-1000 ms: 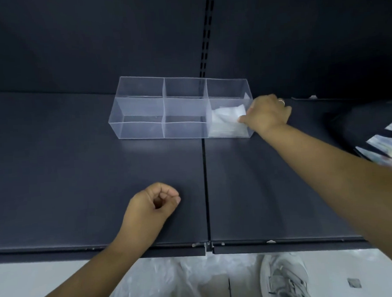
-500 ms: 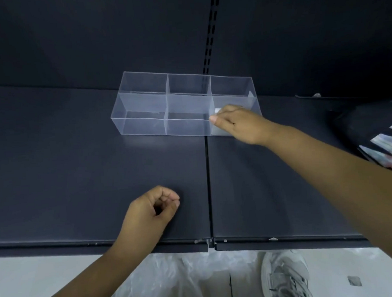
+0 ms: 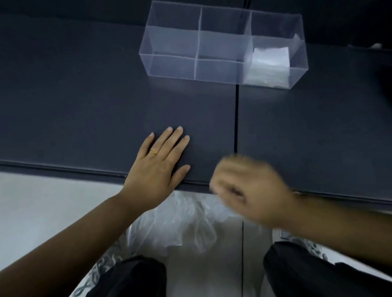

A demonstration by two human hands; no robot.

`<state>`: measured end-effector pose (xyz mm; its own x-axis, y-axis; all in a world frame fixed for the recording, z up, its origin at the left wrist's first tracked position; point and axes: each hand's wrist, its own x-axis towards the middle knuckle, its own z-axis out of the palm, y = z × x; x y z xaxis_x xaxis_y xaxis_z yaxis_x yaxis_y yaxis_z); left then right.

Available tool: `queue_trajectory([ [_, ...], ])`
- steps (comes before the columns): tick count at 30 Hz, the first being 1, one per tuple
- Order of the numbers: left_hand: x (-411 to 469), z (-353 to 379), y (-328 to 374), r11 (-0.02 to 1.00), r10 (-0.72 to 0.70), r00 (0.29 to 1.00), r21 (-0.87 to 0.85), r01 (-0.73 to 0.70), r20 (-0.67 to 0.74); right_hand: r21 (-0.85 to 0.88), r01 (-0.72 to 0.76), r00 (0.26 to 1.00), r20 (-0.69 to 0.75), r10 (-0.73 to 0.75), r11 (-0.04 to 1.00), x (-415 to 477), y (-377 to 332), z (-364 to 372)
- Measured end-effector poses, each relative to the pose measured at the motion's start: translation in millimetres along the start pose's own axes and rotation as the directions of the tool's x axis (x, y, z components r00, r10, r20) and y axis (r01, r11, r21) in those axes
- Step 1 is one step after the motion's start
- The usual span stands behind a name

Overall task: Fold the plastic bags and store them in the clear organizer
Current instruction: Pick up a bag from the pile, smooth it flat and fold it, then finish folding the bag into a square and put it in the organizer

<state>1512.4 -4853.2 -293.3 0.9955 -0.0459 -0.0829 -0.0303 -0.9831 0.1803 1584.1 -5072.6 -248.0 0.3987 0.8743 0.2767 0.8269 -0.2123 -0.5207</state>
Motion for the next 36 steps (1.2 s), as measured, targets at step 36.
queue_trajectory([
  [36,17,-55,34,0.069,-0.118,0.927,-0.928,0.366,0.356,0.903,-0.427,0.198,0.051,0.979,0.039,26,84,-89],
])
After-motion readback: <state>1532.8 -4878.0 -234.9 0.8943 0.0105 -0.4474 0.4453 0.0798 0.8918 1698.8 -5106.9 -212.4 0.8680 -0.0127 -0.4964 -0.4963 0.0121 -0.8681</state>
